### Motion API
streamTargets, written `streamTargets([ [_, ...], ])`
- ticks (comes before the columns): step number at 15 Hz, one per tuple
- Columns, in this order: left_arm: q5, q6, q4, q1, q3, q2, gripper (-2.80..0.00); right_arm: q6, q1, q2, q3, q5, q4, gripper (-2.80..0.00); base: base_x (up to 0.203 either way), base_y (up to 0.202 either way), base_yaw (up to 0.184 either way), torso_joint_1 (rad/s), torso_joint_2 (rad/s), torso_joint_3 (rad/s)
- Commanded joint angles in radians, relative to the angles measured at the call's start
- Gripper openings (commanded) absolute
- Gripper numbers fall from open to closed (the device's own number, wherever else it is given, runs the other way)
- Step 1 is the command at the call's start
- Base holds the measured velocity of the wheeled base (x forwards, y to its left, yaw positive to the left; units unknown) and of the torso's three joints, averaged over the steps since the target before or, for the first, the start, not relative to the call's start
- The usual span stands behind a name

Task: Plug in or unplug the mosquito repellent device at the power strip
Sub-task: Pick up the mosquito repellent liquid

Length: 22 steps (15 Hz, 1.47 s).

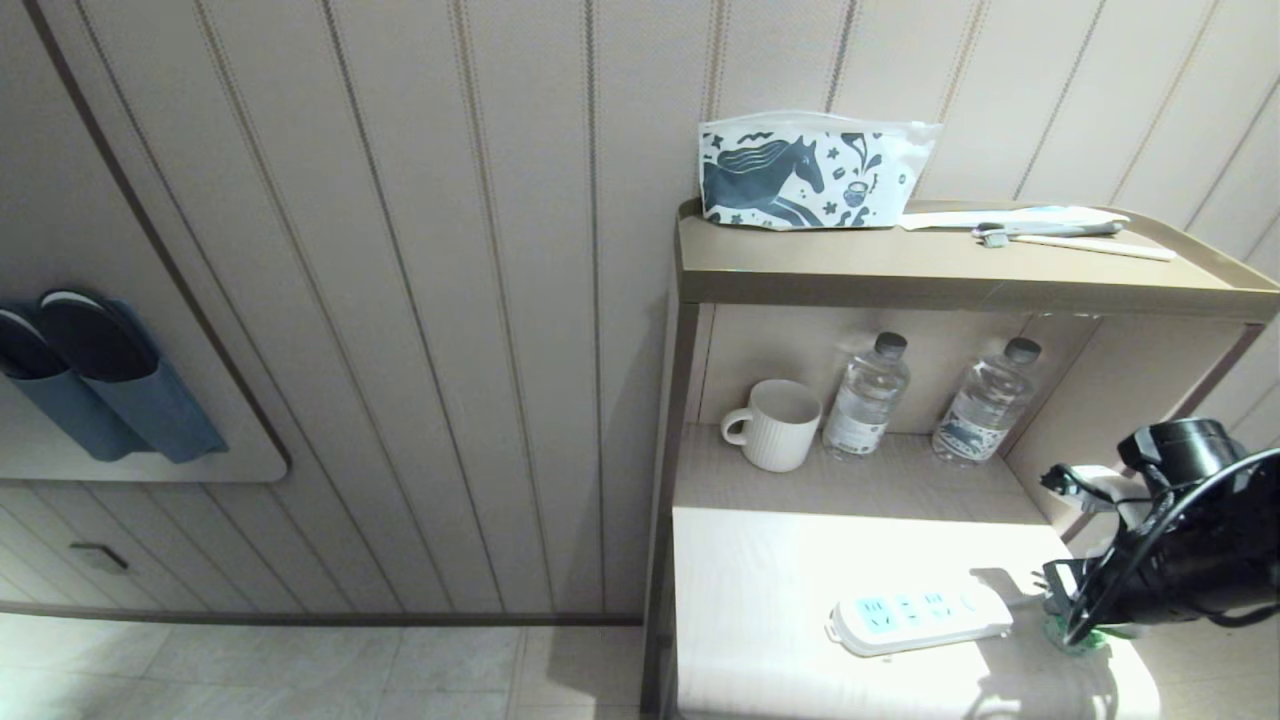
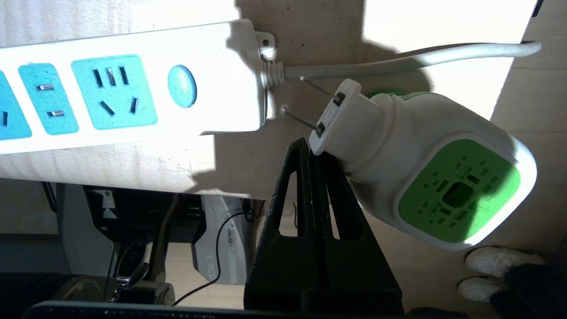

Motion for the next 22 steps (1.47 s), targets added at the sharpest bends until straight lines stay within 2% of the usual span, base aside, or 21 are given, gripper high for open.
streamTargets([
  [1, 0.000, 0.000, 0.000, 0.000, -0.001, -0.001, -2.80, -0.001, 0.000, 0.014, -0.010, 0.002, -0.001, -2.80, 0.000, 0.000, 0.000, 0.000, 0.00, 0.000],
  [8, 0.000, 0.000, 0.000, 0.000, -0.001, -0.001, -2.80, 0.026, 0.029, 0.015, -0.030, 0.000, -0.003, -2.80, 0.000, 0.000, 0.000, 0.000, 0.00, 0.000],
  [22, 0.000, 0.000, 0.000, 0.000, 0.001, -0.001, -2.80, 0.028, 0.021, 0.035, -0.064, -0.002, -0.003, -2.80, 0.000, 0.000, 0.000, 0.000, 0.00, 0.000],
])
